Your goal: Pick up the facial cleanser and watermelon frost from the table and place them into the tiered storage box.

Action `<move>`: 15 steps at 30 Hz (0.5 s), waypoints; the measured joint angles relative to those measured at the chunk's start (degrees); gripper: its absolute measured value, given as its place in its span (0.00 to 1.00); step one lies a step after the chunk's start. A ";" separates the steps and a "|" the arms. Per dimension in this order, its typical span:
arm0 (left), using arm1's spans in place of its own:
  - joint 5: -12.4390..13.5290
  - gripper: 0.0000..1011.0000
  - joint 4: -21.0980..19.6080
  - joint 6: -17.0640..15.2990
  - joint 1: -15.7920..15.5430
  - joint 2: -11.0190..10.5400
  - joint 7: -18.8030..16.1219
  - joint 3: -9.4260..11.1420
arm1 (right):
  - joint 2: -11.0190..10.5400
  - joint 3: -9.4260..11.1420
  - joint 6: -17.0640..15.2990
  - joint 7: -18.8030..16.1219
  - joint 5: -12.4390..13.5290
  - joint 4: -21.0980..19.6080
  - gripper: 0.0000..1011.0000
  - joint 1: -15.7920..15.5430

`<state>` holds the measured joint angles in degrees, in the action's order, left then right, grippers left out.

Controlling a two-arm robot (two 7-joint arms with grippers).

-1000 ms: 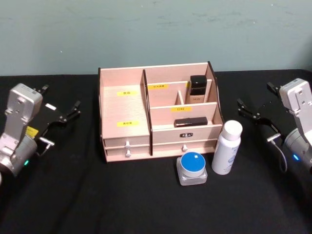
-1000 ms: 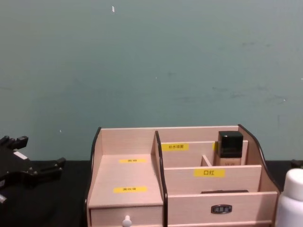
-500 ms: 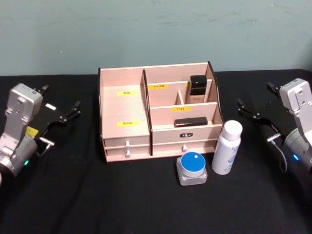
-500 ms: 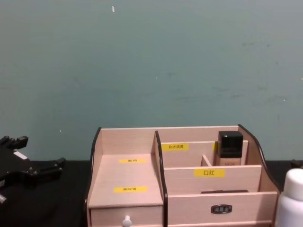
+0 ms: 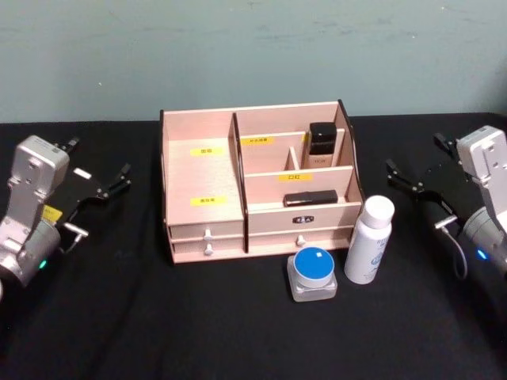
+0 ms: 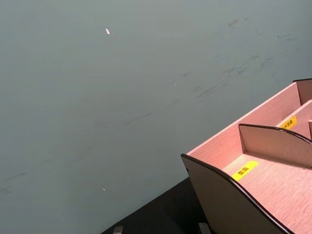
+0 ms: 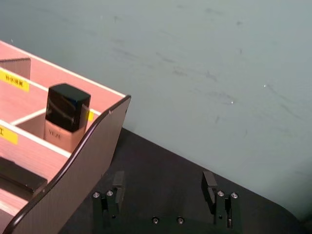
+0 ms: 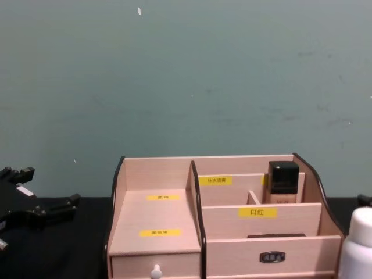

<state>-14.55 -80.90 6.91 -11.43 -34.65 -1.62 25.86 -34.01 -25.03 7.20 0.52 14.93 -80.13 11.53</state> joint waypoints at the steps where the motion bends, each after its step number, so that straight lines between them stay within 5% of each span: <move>1: 0.00 0.99 0.00 0.00 0.00 0.00 0.00 0.00 | -0.09 0.50 0.36 -0.43 0.34 -0.33 0.99 -0.29; 15: 0.00 0.99 0.00 0.00 0.00 0.00 0.00 0.00 | -5.48 5.97 2.45 -5.77 4.31 -13.53 0.99 -7.95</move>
<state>-14.55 -80.90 6.91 -11.43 -34.65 -1.62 25.86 -39.49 -19.07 9.65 -5.25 19.24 -93.66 3.59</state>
